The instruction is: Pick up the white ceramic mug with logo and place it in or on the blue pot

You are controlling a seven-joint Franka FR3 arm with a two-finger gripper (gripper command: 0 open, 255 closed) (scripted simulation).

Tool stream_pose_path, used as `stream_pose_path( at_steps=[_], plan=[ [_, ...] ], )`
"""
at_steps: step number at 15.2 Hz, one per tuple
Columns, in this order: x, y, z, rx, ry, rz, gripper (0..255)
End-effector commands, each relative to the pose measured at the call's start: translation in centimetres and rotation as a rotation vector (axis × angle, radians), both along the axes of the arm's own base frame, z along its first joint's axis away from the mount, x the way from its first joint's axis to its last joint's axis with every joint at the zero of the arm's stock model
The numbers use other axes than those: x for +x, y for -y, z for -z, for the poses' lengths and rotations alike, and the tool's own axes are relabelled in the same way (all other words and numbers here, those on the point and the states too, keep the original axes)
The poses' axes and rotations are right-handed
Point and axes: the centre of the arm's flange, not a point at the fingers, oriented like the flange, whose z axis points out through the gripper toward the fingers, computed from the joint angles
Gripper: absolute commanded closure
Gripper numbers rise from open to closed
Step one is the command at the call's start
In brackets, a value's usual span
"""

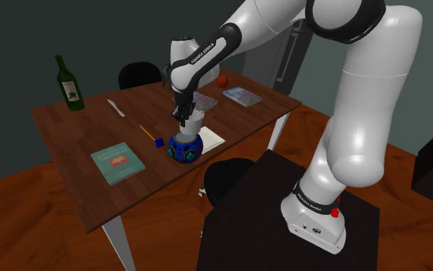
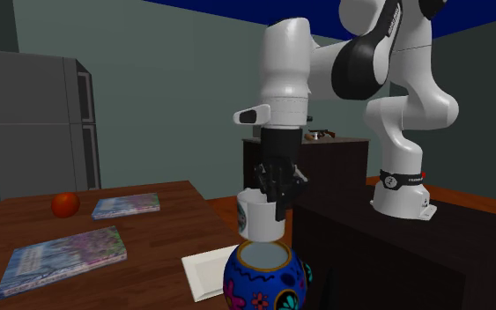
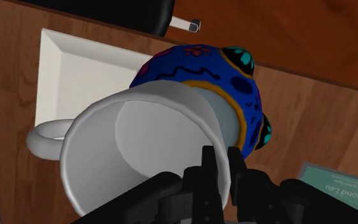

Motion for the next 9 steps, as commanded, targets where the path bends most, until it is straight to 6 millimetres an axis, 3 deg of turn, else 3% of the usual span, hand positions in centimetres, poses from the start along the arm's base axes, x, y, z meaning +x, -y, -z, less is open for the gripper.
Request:
stream_pose_path(
  at_steps=[1, 3, 9],
  plan=[
    [-0.1, 0.1, 1.1, 0.000, 0.001, 0.000, 255],
    [-0.1, 0.1, 2.5, 0.000, 0.001, 0.000, 255],
    [-0.1, 0.1, 2.5, 0.000, 0.001, 0.000, 255]
  ],
)
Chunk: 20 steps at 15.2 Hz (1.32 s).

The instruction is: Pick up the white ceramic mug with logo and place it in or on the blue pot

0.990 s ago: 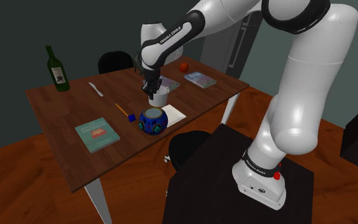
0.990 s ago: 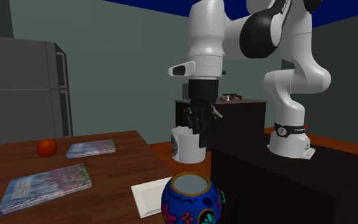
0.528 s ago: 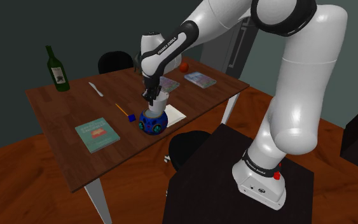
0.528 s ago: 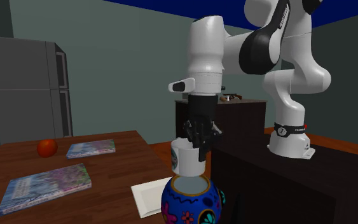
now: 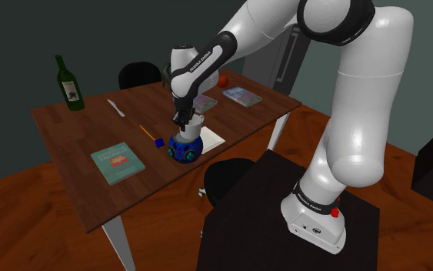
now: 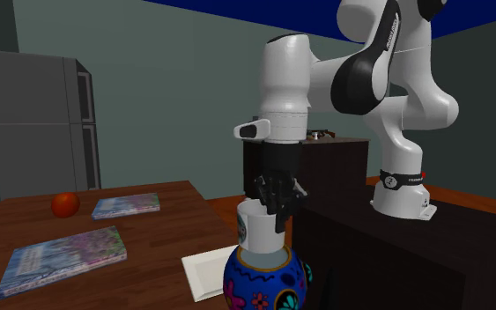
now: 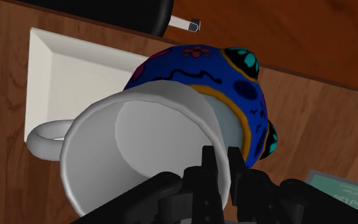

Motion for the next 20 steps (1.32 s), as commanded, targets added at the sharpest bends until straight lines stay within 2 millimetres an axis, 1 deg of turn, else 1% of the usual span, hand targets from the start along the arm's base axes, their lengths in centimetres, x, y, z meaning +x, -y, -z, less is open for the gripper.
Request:
stream_pose_path(
  at_steps=[1, 2, 3, 8, 11, 12, 20],
  plan=[
    [0.0, 0.0, 0.0, 0.000, 0.000, 0.000, 255],
    [0.0, 0.0, 0.0, 0.000, 0.000, 0.000, 255],
    [0.0, 0.0, 0.0, 0.000, 0.000, 0.000, 0],
    [0.0, 0.0, 0.0, 0.000, 0.000, 0.000, 0],
    [0.0, -0.2, -4.0, 0.000, 0.000, 0.000, 0],
    [0.0, -0.2, -5.0, 0.000, 0.000, 0.000, 0],
    [0.0, -0.2, -5.0, 0.000, 0.000, 0.000, 0]
  ],
)
